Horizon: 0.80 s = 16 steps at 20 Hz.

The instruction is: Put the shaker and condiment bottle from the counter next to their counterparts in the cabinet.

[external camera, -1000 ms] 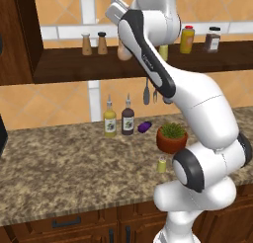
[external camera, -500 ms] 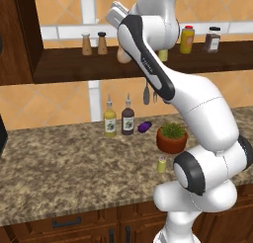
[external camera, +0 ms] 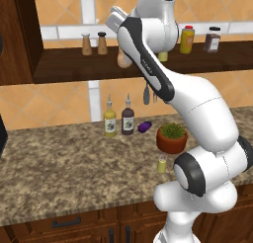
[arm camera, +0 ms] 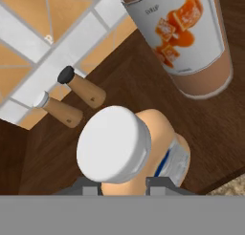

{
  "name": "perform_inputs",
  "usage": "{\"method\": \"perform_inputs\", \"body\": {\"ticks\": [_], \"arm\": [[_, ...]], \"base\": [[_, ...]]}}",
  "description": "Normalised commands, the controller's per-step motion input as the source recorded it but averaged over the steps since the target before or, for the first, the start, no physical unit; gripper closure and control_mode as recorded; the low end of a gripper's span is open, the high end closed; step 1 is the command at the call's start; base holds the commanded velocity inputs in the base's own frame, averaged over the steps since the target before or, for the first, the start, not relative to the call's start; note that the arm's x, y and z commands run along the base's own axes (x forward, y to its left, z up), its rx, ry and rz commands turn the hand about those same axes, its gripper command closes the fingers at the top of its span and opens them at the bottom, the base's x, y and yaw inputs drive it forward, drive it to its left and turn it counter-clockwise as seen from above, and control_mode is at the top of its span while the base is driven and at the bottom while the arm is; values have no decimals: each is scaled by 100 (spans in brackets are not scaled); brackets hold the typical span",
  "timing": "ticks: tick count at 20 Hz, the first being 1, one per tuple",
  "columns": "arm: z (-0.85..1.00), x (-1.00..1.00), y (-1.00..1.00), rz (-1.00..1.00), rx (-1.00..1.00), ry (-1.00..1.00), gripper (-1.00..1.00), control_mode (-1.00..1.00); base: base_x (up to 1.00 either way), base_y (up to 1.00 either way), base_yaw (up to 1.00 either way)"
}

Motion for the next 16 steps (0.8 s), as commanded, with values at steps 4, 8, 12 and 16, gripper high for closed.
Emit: {"method": "perform_inputs", "body": {"ticks": [4, 8, 12, 16], "arm": [[-1, 0, 0, 0, 1, 6, -100, -100], [2, 0, 0, 0, 5, 2, -100, -100], [26, 0, 0, 0, 9, 0, -100, -100], [38, 0, 0, 0, 8, 0, -100, -100]], "base": [[0, 0, 0], [0, 0, 0], [0, 0, 0], [0, 0, 0]]}}
